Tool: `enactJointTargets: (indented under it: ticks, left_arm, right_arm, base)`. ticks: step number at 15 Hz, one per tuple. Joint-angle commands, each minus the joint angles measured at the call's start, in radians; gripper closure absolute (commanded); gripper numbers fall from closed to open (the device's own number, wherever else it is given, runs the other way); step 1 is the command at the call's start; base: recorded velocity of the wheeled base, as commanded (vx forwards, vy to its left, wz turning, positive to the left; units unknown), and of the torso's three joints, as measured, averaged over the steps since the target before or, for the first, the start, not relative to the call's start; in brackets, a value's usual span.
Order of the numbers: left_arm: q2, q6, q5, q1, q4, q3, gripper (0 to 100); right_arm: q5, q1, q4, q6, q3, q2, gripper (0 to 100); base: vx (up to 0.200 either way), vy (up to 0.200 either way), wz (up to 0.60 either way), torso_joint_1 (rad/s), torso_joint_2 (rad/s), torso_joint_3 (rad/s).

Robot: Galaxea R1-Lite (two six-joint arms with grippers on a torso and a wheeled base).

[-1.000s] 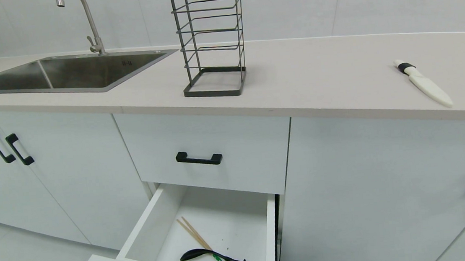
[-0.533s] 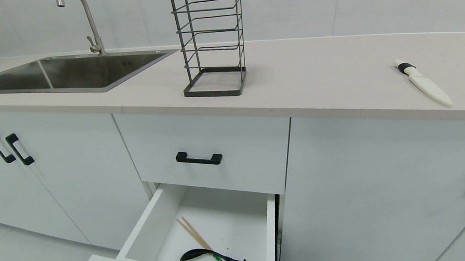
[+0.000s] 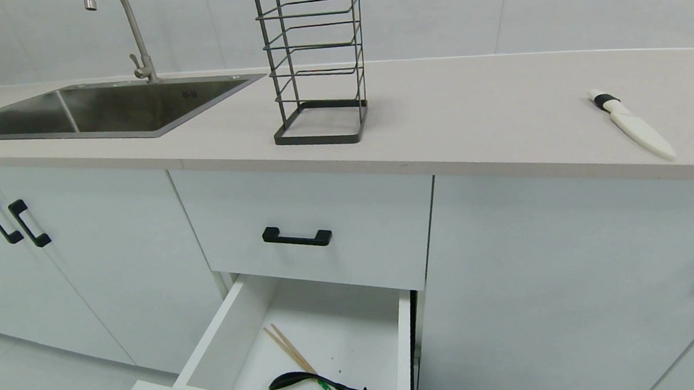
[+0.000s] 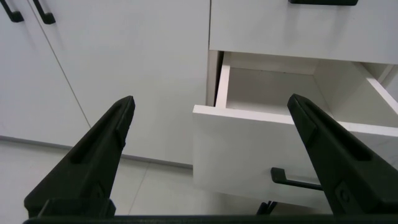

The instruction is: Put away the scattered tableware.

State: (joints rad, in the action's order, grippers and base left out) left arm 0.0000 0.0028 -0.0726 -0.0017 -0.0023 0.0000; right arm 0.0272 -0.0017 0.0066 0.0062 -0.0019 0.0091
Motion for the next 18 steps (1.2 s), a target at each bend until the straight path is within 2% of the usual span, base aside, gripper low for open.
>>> enactJointTargets:
  ticks: [1,2,3,4,5,6,7,9,12,14,15,18]
  left_arm:
    - [0.002,-0.001,-0.003,0.000,-0.050,0.000,0]
    - [0.000,-0.009,-0.001,0.000,-0.146,-0.011,0]
    - [0.041,-0.026,-0.024,-0.006,-0.459,-0.092,0]
    - [0.080,-0.027,-0.059,-0.006,-0.429,-0.164,0]
    - [0.080,-0.030,-0.075,-0.012,-0.344,-0.212,0]
    - [0.084,-0.029,-0.089,-0.024,-0.215,-0.242,0]
    - [0.091,-0.027,-0.122,-0.044,-0.107,-0.258,0]
    - [0.121,-0.027,-0.176,-0.052,0.001,-0.259,0]
    - [0.209,-0.024,-0.200,-0.055,0.022,-0.229,0]
    - [0.299,-0.023,-0.260,-0.058,0.022,-0.233,0]
    - [0.422,-0.020,-0.317,-0.058,0.022,-0.227,0]
    - [0.681,-0.018,-0.328,-0.072,0.021,-0.222,0]
  right_arm:
    - [0.000,0.000,0.000,0.001,-0.001,0.005,0]
    - [0.002,0.000,0.000,0.003,-0.001,0.005,0]
    - [0.002,0.000,0.000,0.003,-0.001,0.005,0]
    - [0.000,0.000,0.000,0.003,-0.001,0.005,0]
    - [0.002,0.000,0.000,0.003,-0.001,0.005,0]
    - [0.002,0.000,0.000,0.005,-0.001,0.005,0]
    - [0.002,0.000,0.000,0.005,-0.001,0.005,0]
    - [0.002,0.000,0.000,0.005,-0.001,0.005,0]
    - [0.002,0.000,0.000,0.005,0.000,0.006,0]
    - [0.002,0.000,0.000,0.005,-0.001,0.005,0]
    - [0.002,0.000,0.000,0.005,0.000,0.005,0]
    - [0.002,0.000,0.000,0.005,-0.001,0.005,0]
  base:
    - [0.000,0.000,0.00,0.000,0.00,0.000]
    - [0.000,0.000,0.00,0.000,0.00,0.000]
    - [0.000,0.000,0.00,0.000,0.00,0.000]
    - [0.000,0.000,0.00,0.000,0.00,0.000]
    - [0.000,0.000,0.00,0.000,0.00,0.000]
    - [0.000,0.000,0.00,0.000,0.00,0.000]
    - [0.000,0.000,0.00,0.000,0.00,0.000]
    - [0.000,0.000,0.00,0.000,0.00,0.000]
    - [0.000,0.000,0.00,0.000,0.00,0.000]
    - [0.000,0.000,0.00,0.000,0.00,0.000]
    - [0.000,0.000,0.00,0.000,0.00,0.000]
    - [0.000,0.000,0.00,0.000,0.00,0.000]
